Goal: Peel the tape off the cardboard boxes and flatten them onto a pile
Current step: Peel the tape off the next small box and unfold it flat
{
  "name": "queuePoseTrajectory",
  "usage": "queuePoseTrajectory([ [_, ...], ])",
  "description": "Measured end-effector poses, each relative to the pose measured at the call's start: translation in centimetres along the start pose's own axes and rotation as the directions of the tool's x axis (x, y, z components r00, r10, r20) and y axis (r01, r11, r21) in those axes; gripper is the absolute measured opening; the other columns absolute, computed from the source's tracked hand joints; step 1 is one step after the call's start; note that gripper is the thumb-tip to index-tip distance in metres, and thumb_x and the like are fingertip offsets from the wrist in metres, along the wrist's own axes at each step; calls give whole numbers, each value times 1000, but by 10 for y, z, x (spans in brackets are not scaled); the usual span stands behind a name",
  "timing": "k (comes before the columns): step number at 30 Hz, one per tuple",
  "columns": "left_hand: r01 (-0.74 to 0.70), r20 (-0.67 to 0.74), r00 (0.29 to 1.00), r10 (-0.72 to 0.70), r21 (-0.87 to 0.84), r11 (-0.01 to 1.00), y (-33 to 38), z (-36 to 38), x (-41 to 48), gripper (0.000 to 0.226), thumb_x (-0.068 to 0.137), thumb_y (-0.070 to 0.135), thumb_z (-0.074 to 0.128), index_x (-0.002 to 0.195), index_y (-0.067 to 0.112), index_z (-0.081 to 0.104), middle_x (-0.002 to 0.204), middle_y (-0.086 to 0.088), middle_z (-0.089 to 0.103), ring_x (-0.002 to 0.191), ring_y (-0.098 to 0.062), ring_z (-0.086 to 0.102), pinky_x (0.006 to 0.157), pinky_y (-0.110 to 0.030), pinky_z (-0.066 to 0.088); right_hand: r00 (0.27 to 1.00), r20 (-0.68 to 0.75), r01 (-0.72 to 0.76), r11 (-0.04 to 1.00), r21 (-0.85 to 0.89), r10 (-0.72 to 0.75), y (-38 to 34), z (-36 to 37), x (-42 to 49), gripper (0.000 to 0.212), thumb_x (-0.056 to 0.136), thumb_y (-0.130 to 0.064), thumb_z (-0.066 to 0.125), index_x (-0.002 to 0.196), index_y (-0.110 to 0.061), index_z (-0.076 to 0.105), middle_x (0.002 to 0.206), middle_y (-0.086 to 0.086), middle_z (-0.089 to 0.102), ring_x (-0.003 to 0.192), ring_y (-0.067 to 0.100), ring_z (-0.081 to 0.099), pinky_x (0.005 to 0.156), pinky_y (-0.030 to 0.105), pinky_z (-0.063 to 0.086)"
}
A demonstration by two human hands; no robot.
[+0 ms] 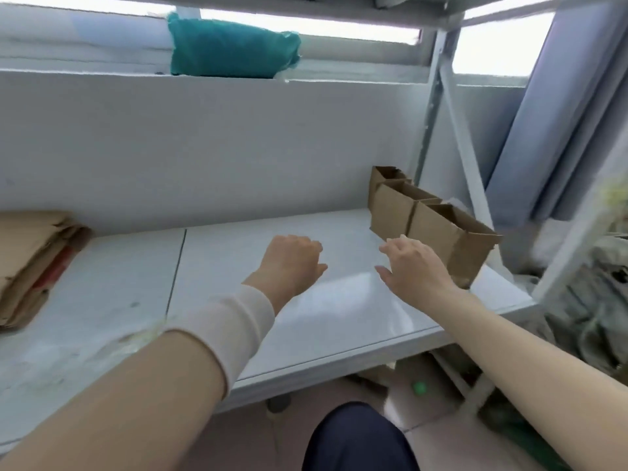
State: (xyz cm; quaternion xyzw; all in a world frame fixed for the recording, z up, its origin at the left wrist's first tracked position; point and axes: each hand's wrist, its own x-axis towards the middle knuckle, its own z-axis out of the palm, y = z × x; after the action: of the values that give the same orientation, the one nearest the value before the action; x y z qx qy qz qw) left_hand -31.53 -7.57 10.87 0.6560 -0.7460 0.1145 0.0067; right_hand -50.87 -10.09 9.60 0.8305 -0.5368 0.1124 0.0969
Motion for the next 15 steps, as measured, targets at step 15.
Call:
queuePoseTrajectory([
  [15,-241,-145,967,209,-268,933,204,-10,132,53,94,31,51,141,17,32,156,-18,13,144,-36,8,112,-46,24,947,6,-320,947,5,320,165,7,-45,46,96,-35,41,138,-15,40,140,2,46,129,19,41,103,31,34],
])
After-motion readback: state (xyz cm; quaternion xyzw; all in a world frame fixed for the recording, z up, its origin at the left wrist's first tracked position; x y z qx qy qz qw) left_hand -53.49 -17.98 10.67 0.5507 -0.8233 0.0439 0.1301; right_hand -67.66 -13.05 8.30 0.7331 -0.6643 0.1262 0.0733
